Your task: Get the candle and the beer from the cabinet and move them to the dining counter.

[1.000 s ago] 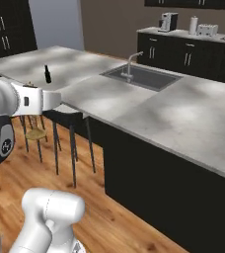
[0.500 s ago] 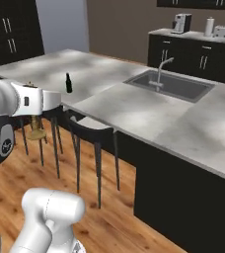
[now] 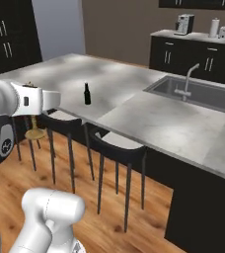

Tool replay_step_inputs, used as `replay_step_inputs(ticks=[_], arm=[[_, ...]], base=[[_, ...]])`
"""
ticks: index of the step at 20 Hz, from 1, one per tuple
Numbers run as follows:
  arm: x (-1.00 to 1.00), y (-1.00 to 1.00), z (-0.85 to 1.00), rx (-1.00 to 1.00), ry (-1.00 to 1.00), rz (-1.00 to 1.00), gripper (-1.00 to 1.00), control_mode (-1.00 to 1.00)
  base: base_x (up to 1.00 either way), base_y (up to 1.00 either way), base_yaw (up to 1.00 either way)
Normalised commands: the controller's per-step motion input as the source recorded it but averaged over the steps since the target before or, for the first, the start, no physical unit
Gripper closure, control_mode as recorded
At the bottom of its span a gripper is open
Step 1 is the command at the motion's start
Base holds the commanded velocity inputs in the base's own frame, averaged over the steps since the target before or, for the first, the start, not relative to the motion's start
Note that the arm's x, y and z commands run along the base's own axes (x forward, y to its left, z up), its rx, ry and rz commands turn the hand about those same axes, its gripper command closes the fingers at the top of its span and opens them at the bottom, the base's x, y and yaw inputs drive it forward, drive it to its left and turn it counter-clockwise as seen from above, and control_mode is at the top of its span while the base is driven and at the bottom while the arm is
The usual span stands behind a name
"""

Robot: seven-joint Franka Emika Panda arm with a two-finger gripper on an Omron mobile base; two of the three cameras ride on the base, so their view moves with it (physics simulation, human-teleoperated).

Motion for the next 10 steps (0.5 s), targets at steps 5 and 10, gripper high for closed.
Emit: replay_step_inputs(ticks=[5, 10], arm=[[0.0, 0.0, 0.0, 0.0, 0.0, 0.0, 1.0, 1.0], [0.0, 0.0, 0.0, 0.0, 0.0, 0.0, 1.0, 1.0]], base=[[0.8, 1.0, -0.26], [0.68, 0.68, -0.37]])
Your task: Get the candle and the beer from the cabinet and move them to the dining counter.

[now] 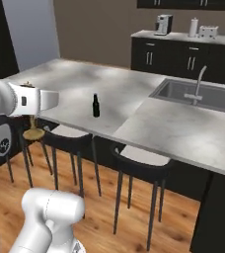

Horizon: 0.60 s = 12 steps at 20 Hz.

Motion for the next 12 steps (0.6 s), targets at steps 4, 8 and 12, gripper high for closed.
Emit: replay_step_inputs(ticks=[4, 8, 12], arm=[[0.0, 0.0, 0.0, 0.0, 0.0, 0.0, 1.0, 1.0], [0.0, 0.0, 0.0, 0.0, 0.0, 0.0, 1.0, 1.0], [0.0, 0.0, 0.0, 0.0, 0.0, 0.0, 1.0, 1.0]], base=[[0.63, 0.28, -0.45], [0.67, 0.34, -0.44], [0.71, 0.23, -0.34]])
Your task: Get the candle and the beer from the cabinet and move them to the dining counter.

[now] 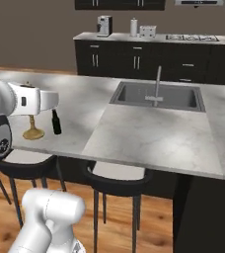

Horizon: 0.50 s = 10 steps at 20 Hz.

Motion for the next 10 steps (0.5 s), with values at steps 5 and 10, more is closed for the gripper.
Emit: replay_step_inputs(ticks=[5, 10], arm=[[0.0, 0.0, 0.0, 0.0, 0.0, 0.0, 1.0, 1.0], [0.0, 0.0, 0.0, 0.0, 0.0, 0.0, 1.0, 1.0]], base=[[0.52, 0.15, -0.19], [0.37, 0.35, -0.15]])
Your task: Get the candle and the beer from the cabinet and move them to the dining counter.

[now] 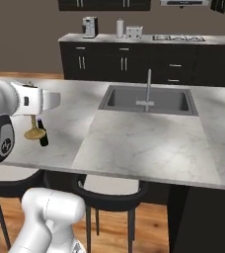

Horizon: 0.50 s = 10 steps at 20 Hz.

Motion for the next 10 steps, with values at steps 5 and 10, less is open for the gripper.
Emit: replay_step_inputs(ticks=[5, 10], arm=[[0.0, 0.0, 0.0, 0.0, 0.0, 0.0, 1.0, 1.0], [0.0, 0.0, 0.0, 0.0, 0.0, 0.0, 1.0, 1.0]], base=[[0.37, 0.46, -0.13], [0.37, 0.38, -0.08]])
